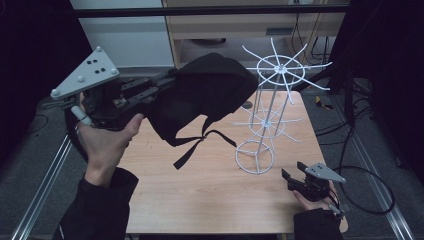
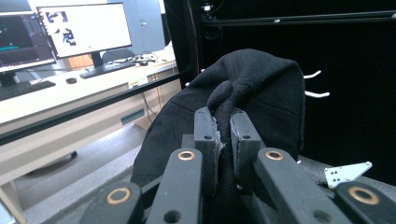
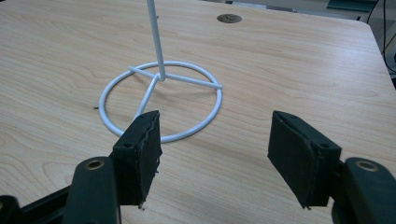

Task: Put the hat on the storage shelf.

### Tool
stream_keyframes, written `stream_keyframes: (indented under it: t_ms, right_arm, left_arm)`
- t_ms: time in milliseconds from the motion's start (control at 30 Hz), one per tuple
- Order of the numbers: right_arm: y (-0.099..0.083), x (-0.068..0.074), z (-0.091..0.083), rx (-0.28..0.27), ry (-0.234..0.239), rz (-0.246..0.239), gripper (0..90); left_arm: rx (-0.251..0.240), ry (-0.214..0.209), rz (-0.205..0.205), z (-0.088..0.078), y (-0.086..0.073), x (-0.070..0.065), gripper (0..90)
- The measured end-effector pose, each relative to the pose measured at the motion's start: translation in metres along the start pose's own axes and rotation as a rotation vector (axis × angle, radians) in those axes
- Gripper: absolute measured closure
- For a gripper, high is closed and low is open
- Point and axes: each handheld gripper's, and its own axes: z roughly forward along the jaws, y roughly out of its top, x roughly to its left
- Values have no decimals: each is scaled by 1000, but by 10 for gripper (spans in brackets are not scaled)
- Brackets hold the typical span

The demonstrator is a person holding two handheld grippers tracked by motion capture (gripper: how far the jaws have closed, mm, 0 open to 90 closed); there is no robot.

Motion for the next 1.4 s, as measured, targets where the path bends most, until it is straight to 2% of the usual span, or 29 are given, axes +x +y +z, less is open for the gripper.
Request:
stream_keyframes:
  t_ms: [133,267,300,500,600,667,700,733,767,867,1067,1300,1400]
  right_arm:
    - [0,0,0,4,3,3,346]
    - [0,0,0,4,1,-1,345]
    - [0,0,0,7,5,5,345]
    - [-1,0,1,13,1,-7,341]
    - [-1,0,1,14,-1,-6,338]
    - [-1,0,2,17,-1,-8,336]
    - [-1,0,2,17,-1,-8,336]
    - [-1,0,2,17,2,-4,335]
    - [-1,0,2,17,2,-4,335]
    - [-1,0,2,22,4,0,332]
    - [-2,0,2,22,4,-2,327]
    - [-2,0,2,18,3,-1,321]
    - [-2,0,2,21,3,-2,320]
  left_arm:
    - [23,-5,7,11,-2,-6,834]
    - [46,-21,-5,23,-13,-7,830]
    - [54,-34,-17,27,-21,-6,827]
    - [74,-53,-43,30,-40,-4,790]
    - [92,-52,-39,32,-53,-6,758]
    - [118,-54,-37,38,-69,-9,744]
    - [118,-54,-37,38,-69,-9,744]
    - [130,-52,-41,43,-78,-10,744]
    - [130,-52,-41,43,-78,-10,744]
    - [152,-50,-54,56,-93,-9,743]
    - [171,-52,-59,68,-104,-12,728]
    - [173,-61,-50,75,-114,-19,642]
    - [167,-70,-57,73,-122,-21,536]
